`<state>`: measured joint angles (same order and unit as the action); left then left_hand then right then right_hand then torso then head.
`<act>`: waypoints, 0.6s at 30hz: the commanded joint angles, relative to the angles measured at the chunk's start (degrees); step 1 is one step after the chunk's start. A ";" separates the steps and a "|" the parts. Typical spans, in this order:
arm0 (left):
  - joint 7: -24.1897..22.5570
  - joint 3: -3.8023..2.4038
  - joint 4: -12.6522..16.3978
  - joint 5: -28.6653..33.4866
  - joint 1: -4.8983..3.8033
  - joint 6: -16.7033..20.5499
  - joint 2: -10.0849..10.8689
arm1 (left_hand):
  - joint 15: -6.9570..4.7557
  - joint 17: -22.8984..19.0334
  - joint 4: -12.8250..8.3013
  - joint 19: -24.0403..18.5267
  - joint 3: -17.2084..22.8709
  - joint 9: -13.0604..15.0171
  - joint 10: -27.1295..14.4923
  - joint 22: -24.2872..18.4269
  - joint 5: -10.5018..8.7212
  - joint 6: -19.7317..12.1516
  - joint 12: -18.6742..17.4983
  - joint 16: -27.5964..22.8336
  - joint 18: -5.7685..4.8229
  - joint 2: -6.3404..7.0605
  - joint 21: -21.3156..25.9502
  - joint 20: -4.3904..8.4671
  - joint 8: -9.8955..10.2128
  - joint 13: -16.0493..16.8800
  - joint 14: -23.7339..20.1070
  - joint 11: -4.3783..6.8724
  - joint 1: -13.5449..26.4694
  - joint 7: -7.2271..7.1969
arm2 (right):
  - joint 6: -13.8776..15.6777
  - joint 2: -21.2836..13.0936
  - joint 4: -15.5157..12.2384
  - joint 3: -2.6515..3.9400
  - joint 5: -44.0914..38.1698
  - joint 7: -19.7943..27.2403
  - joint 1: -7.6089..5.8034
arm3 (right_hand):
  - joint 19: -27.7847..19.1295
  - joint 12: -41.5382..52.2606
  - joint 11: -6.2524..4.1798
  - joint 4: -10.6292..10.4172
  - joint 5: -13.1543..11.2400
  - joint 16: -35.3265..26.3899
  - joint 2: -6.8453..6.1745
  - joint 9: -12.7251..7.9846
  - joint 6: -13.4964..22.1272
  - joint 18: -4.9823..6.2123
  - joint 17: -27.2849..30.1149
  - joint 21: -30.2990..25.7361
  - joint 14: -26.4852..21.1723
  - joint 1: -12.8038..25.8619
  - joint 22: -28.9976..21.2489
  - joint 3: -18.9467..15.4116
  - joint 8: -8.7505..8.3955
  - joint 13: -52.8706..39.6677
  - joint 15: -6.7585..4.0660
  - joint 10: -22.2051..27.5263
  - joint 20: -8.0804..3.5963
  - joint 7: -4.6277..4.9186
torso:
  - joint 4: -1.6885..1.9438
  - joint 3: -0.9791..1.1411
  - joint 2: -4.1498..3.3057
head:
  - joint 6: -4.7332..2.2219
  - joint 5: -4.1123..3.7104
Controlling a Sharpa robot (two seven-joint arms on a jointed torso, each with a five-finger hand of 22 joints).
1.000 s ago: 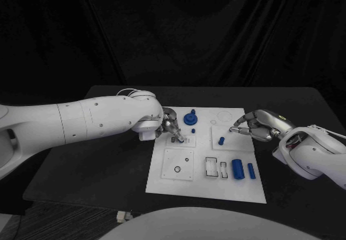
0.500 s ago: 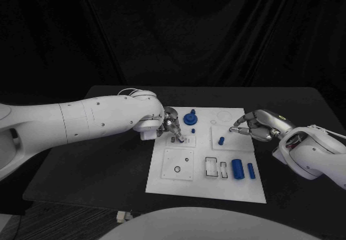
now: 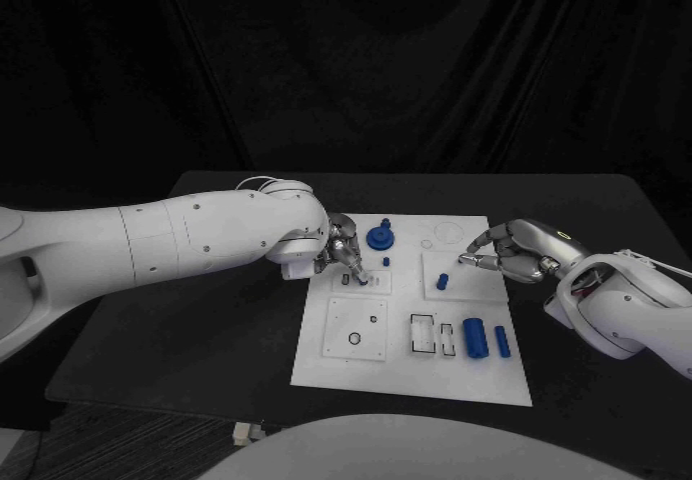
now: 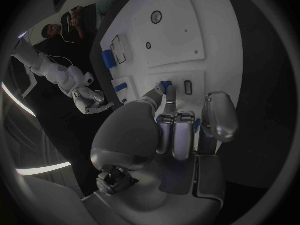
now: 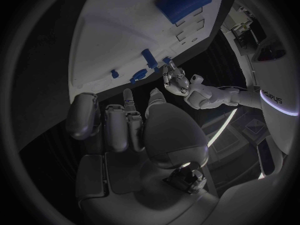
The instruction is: Assemble the parts on the task board
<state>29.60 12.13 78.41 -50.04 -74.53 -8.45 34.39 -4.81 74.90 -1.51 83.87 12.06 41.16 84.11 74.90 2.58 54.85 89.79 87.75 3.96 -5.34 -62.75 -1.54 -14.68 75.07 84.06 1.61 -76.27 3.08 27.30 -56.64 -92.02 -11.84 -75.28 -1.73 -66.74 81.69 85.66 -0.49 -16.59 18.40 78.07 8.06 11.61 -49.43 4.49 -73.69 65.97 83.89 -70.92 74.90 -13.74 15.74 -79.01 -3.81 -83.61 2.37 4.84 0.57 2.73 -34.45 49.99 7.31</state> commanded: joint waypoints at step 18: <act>0.39 0.07 -0.26 -0.21 0.11 1.10 -0.35 | 0.95 13.67 -5.92 -0.14 10.38 -1.42 5.78 9.11 1.89 -0.21 -0.01 -0.11 0.57 0.09 0.20 -0.86 0.71 14.84 5.33 -1.11 4.57 1.17 | -0.28 0.02 -0.04 0.03 -0.03 -0.31 0.32 | -0.44 -0.35 -0.13 0.01 0.00 -0.38 0.34 -0.08 -0.19 0.36 0.27 -0.49 1.93 -0.28 8.63 -0.37 -0.02 -4.41 -0.33 -2.93 -0.10 0.10 | -0.01 0.01 0.00 | 0.01 0.11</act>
<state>29.65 12.07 78.40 -49.84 -74.55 -8.53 34.19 -4.39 74.92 -4.23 83.69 19.03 39.62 83.83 74.90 4.57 54.58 89.58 87.41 3.97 -5.08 -62.45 -2.15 -13.96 74.95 84.05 0.89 -72.12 4.03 27.25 -56.57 -91.99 -11.84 -75.26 -1.71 -66.56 81.70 85.44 -0.49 -16.59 18.40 78.07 8.06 11.62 -49.43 4.48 -73.47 65.63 83.89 -70.92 74.94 -13.74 15.74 -79.18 -3.80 -83.61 2.37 4.84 0.57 2.74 -34.45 49.99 7.43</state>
